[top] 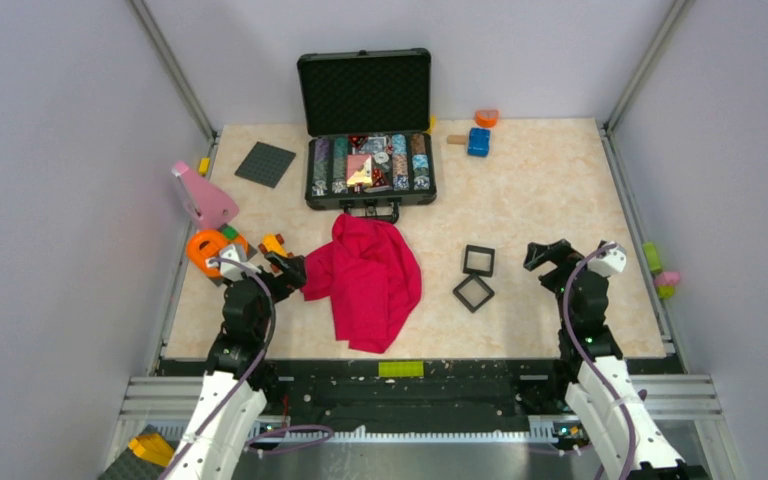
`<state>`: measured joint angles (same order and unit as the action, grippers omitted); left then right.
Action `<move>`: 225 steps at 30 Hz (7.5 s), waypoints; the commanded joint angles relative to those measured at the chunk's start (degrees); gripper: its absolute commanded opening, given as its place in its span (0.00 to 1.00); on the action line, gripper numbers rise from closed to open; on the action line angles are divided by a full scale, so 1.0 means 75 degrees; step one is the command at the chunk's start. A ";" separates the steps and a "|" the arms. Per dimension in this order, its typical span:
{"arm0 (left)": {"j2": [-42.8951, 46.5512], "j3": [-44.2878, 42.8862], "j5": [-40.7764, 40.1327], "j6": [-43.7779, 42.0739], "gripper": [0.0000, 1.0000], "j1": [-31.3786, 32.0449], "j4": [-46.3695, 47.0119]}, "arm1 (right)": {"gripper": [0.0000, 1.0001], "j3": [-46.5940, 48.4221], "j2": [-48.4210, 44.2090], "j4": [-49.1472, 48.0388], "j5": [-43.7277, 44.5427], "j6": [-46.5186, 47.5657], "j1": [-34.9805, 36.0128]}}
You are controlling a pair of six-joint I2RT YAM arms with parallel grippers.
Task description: Remove the brooch from the garment
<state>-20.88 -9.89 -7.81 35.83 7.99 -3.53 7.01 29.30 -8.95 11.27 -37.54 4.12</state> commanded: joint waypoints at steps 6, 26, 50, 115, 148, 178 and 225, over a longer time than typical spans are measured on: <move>-0.0470 0.0280 0.2247 -0.0586 0.91 0.0007 0.1503 | 0.99 0.0084 0.0006 -0.0324 -0.0060 -0.0212 0.0059; -0.3973 -0.1013 0.2792 -0.0740 0.84 0.0761 0.2501 | 0.95 0.1201 0.2517 -0.1614 -0.1698 0.1384 0.1970; -0.6991 -0.3381 0.2589 -0.0911 0.58 0.1021 0.1320 | 0.73 0.2927 0.6034 -0.1944 -0.1150 0.2491 0.4981; -0.5498 -0.6056 0.5791 0.0075 0.13 0.1586 -0.1533 | 0.00 0.5543 0.7540 -0.2642 -0.2722 0.2422 0.6577; -0.7072 -0.4190 0.2161 -0.0166 0.98 0.1555 -0.0932 | 0.00 0.4170 0.4846 0.2512 -0.2145 0.1263 0.5453; -0.6002 -0.8742 0.2454 -0.1238 0.00 0.1337 -0.3258 | 0.00 0.8362 0.5387 0.4391 -0.3384 0.1738 0.4266; -0.2877 -0.3419 -0.0061 0.0053 0.00 0.1068 -0.2311 | 0.04 0.7276 0.8842 0.1471 -0.1867 0.1508 0.5411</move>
<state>-39.53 -31.40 -11.31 36.67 16.25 -26.48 57.19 98.13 3.88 -4.56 -26.70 46.30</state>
